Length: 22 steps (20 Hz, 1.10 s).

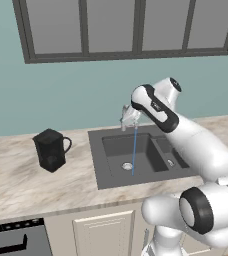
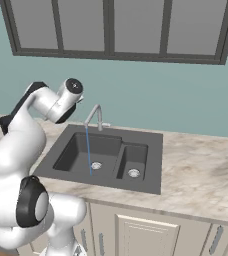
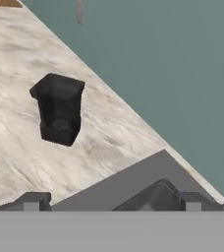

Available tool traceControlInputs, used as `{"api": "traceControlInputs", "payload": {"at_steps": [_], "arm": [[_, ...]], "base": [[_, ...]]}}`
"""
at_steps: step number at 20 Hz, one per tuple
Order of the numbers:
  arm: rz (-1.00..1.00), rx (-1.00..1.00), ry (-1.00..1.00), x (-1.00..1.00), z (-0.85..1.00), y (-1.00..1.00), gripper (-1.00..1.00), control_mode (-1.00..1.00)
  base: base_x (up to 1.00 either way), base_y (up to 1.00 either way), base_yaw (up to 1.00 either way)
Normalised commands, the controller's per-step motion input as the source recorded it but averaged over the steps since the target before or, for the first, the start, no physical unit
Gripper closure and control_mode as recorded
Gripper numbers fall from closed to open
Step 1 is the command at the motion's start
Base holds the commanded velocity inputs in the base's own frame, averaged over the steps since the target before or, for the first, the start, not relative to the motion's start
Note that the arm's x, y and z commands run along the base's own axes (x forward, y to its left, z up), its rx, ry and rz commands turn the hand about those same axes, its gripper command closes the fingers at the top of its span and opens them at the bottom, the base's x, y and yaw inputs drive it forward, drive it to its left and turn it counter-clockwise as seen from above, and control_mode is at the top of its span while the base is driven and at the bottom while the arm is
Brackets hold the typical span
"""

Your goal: Turn on the sink faucet and place the jug under the water for a few seconds to fill it up.

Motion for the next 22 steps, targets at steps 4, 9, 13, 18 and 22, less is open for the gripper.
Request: {"api": "traceControlInputs", "payload": {"at_steps": [4, 9, 13, 18, 22], "arm": [[0.02, -0.01, 0.08, -0.03, -0.21, 0.38, -1.00, -1.00], [0.00, 0.02, 0.02, 0.07, -0.16, 0.18, -1.00, -1.00], [0.00, 0.11, 0.00, 0.09, -0.17, 0.16, -1.00, -1.00], [0.00, 0.12, 0.00, 0.04, -0.18, 0.28, -1.00, -1.00], [0.00, 0.11, 0.00, 0.03, -0.10, 0.29, -1.00, -1.00]], "base": [[0.00, 0.00, 0.00], [0.00, 0.00, 0.00], [0.00, 0.00, 0.00], [0.00, 0.00, 0.00], [0.00, 0.00, 0.00]]}}
